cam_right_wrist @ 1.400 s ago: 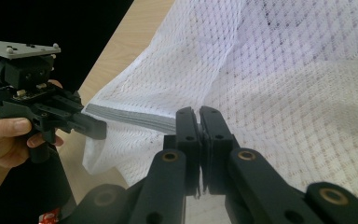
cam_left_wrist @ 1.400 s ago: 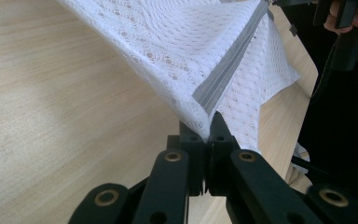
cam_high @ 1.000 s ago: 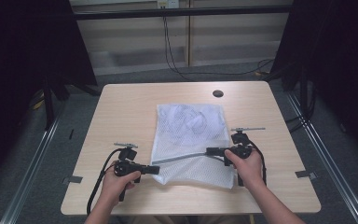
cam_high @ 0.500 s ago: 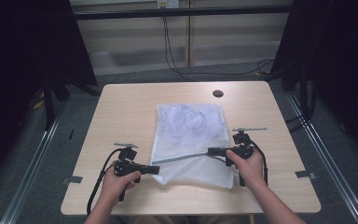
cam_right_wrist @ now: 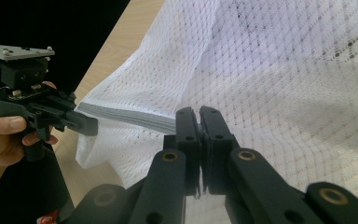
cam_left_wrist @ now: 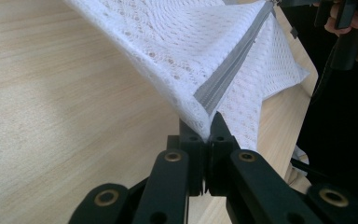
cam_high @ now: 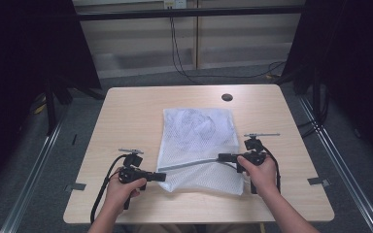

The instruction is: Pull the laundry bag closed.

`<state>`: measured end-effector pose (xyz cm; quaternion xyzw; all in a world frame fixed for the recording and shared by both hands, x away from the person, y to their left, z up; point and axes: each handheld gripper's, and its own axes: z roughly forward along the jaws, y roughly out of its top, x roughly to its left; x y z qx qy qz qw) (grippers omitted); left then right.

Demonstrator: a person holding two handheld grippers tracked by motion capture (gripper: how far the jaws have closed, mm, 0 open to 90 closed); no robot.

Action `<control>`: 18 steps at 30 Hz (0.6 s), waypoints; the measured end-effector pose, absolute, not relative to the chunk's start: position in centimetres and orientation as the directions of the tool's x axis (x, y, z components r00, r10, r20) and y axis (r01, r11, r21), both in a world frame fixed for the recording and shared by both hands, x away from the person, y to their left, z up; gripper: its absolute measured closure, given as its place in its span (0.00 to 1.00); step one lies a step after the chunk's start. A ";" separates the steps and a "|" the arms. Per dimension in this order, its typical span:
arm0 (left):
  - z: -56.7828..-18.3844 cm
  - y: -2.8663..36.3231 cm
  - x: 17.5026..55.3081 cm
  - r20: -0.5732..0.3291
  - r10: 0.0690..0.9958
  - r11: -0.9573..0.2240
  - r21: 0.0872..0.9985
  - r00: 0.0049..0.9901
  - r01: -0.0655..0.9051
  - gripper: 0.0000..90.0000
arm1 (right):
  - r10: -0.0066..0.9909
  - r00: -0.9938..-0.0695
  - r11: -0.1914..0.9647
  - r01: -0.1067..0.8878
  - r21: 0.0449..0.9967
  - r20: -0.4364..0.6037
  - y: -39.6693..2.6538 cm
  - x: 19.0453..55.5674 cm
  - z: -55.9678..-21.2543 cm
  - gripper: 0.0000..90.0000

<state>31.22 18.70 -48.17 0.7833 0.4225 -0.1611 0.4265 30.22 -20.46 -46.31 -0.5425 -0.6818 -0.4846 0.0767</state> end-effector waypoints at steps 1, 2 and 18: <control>-48.1 18.7 31.2 -0.620 0.518 -0.279 0.529 0.590 0.801 0.98 | 0.672 -0.400 -0.056 0.811 0.582 0.623 -20.6 30.2 -46.4 0.97; -48.1 18.7 31.2 -0.620 0.518 -0.279 0.529 0.590 0.801 0.98 | 0.672 -0.400 -0.056 0.811 0.582 0.623 -20.6 30.2 -46.4 0.97; -48.1 18.6 31.1 -0.634 0.514 -0.271 0.519 0.578 0.810 0.98 | 0.672 -0.391 -0.067 0.813 0.578 0.628 -21.3 30.0 -46.5 0.97</control>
